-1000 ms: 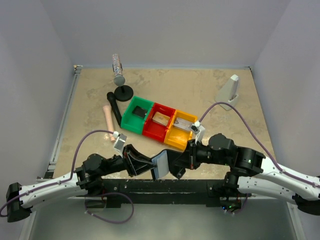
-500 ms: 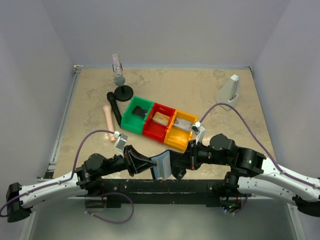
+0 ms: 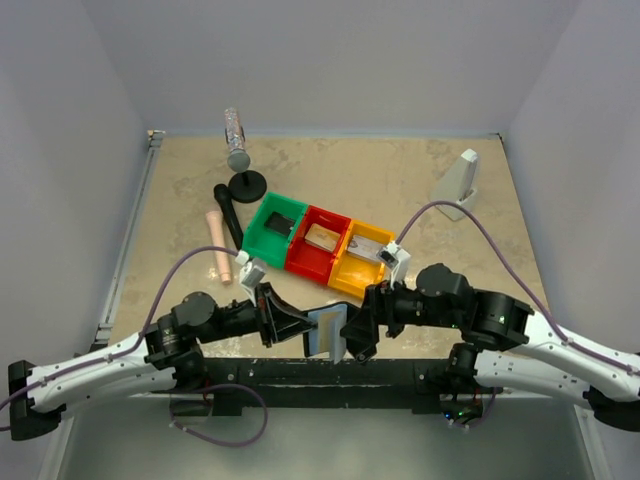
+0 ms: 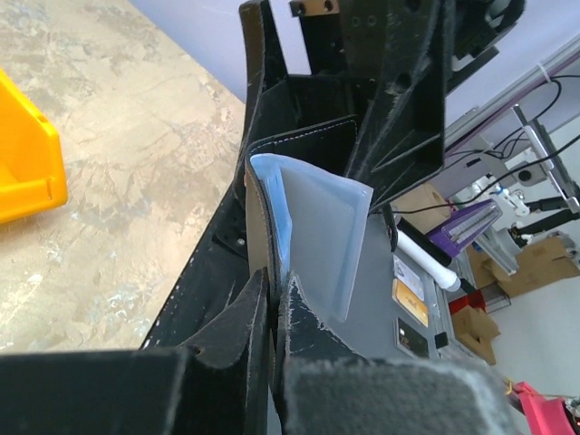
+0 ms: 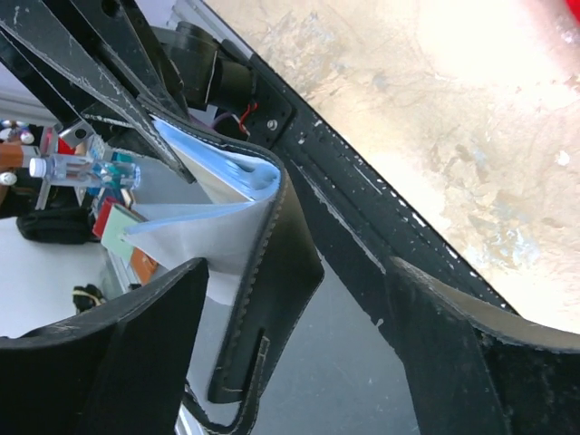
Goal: Take the credit cards out of the card holder
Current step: Open the card holder at the center of the board.
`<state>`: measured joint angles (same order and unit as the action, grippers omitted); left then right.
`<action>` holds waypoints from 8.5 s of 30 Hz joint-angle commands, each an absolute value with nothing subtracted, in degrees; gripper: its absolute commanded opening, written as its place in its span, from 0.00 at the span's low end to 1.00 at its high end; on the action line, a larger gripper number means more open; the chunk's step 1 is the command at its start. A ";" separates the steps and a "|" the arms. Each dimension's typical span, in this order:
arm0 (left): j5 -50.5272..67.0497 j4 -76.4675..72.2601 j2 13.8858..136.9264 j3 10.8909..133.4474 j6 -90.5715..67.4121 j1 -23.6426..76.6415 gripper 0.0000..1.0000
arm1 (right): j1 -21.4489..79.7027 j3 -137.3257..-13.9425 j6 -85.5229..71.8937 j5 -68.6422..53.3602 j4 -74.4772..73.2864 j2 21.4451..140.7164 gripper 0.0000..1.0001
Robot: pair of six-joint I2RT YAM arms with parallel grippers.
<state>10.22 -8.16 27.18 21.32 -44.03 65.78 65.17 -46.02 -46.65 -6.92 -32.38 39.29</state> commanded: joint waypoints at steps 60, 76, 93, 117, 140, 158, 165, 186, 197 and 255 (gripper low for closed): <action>-12.73 5.71 23.39 13.36 -47.90 65.92 0.68 | 61.00 -39.38 -40.78 -6.06 -20.85 59.84 0.00; -6.33 -16.86 46.65 11.16 -52.47 66.01 0.27 | 55.72 -35.60 -41.66 -12.04 -8.96 74.97 0.00; -11.34 -20.65 54.14 7.47 -56.51 66.01 0.13 | 54.93 -37.70 -39.11 -8.88 -19.24 72.34 0.61; -13.27 -22.85 57.22 6.86 -57.30 66.01 0.10 | 67.23 -53.62 -40.50 -8.44 -26.47 69.51 0.22; -11.43 -23.99 55.11 4.83 -57.66 66.01 0.09 | 61.18 -36.74 -45.97 -8.35 -14.77 82.88 0.11; -9.23 -19.86 47.98 6.85 -55.99 66.01 0.08 | 59.68 -41.48 -33.49 0.96 -25.66 82.00 0.17; -7.56 -22.85 54.22 7.91 -55.28 66.01 0.08 | 59.76 -39.73 -35.32 1.76 -24.97 76.22 0.34; -9.58 -21.09 51.86 5.98 -56.51 66.01 0.07 | 75.85 -41.23 -38.05 4.40 -23.56 74.70 0.02; -9.58 -22.15 51.59 4.66 -56.95 66.01 0.04 | 78.57 -39.72 -42.00 6.05 -22.67 79.80 0.00; -11.78 -26.10 61.70 6.77 -56.25 66.01 0.00 | 65.74 -29.10 -52.03 0.18 4.92 70.58 0.52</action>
